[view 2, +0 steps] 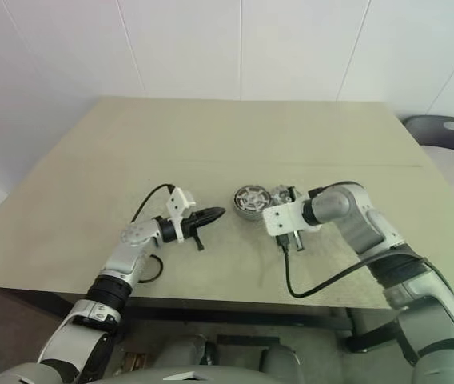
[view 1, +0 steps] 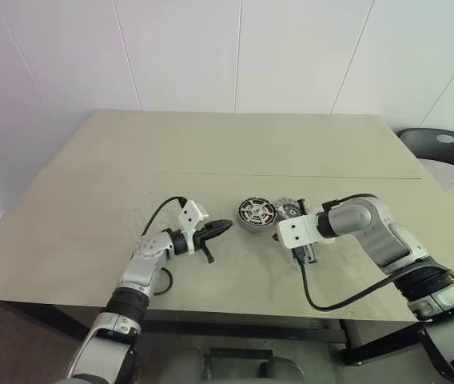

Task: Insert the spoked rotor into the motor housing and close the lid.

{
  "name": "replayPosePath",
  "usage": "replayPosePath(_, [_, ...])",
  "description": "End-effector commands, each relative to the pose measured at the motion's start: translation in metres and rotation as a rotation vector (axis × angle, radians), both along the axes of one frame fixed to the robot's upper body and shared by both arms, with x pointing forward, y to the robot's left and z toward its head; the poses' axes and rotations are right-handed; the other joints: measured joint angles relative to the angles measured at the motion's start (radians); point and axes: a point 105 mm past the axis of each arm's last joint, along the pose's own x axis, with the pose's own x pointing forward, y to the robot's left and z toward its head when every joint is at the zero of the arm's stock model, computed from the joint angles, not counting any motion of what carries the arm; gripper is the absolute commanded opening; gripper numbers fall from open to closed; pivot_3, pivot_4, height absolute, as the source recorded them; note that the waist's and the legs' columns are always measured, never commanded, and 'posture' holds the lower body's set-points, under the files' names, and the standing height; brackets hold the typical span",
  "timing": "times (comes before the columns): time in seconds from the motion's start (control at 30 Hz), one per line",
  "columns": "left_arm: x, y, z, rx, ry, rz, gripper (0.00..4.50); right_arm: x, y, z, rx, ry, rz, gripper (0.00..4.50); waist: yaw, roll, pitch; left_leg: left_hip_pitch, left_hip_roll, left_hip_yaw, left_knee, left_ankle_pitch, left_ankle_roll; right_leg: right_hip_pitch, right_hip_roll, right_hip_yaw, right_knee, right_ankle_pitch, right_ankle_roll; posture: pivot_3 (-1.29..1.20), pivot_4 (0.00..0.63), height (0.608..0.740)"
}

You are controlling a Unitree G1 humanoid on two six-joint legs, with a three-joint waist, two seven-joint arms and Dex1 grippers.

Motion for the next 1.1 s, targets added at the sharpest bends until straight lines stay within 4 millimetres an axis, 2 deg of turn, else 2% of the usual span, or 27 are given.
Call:
replayPosePath(0.03, [0.003,-0.001,0.016,-0.024,-0.049,-0.003,0.0,0.013,0.003,0.016,0.047,-0.082,-0.03,0.04,0.0,0.0,0.0,0.0,0.0,0.0,0.0,0.0,0.0,0.0,0.0,0.0,0.0,0.0,0.0,0.0,0.0,0.74])
replayPosePath(0.67, [0.001,-0.005,0.009,-0.02,-0.027,-0.005,0.0,0.028,0.021,0.023,0.092,-0.16,-0.048,0.04,-0.001,0.0,0.0,0.0,0.0,0.0,0.0,0.0,0.0,0.0,0.0,0.0,0.001,0.0,0.0,0.0,0.0,0.74])
replayPosePath(0.77, [0.001,-0.005,0.008,-0.02,-0.026,-0.003,0.0,0.03,0.02,0.021,0.085,-0.166,-0.055,0.59,-0.001,0.0,0.0,0.0,0.0,0.0,0.0,0.0,0.0,0.0,0.0,0.0,0.001,0.0,0.0,0.0,0.0,0.74])
replayPosePath(0.83, [0.001,-0.005,0.008,-0.02,-0.026,-0.001,0.0,0.031,0.019,0.019,0.072,-0.171,-0.055,1.17,-0.001,0.0,0.0,0.0,0.0,0.0,0.0,0.0,0.0,0.0,0.0,0.0,0.001,0.0,0.0,0.0,0.0,0.74])
replayPosePath(1.1, [0.001,-0.004,0.006,-0.014,-0.024,0.005,0.0,0.032,0.017,0.012,0.062,-0.157,-0.062,1.17,-0.002,0.0,0.0,0.0,0.0,0.0,0.0,0.0,0.0,0.0,0.001,0.0,0.001,0.0,0.0,0.0,0.0,0.74])
